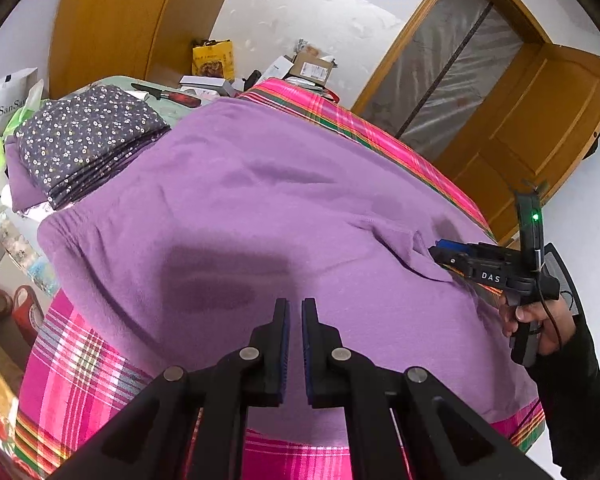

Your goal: Fold clothes

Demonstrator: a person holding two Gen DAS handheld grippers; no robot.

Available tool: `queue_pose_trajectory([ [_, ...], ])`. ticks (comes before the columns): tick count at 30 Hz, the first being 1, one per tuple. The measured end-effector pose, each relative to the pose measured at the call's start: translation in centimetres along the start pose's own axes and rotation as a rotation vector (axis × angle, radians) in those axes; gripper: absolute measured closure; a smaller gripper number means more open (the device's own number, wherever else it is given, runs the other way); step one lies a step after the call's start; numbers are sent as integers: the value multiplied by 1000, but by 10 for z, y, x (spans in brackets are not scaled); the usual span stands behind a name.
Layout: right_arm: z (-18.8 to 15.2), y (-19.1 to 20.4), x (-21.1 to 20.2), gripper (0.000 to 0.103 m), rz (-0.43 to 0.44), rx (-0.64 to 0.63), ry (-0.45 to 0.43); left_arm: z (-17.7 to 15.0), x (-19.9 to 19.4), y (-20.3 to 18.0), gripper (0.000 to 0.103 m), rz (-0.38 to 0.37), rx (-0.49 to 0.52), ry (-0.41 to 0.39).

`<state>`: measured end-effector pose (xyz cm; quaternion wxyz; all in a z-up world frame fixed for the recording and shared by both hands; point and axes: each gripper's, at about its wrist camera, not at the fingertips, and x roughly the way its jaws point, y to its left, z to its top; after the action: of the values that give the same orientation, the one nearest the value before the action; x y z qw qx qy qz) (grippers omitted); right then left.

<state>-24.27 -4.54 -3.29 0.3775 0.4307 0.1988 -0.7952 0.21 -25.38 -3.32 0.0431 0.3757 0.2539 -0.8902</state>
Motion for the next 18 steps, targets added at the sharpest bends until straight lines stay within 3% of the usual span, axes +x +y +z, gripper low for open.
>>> queue_pose_trajectory([
  [6,13,8,0,64,-10,53,-59,-1,-5,0,98,7,4,-11],
  [11,13,23,9,60,-31,6,-52,1,-13,8,98,31,-7,-31],
  [18,-2,22,0,57,-1,9,-39,7,-25,42,98,88,-103,-88],
])
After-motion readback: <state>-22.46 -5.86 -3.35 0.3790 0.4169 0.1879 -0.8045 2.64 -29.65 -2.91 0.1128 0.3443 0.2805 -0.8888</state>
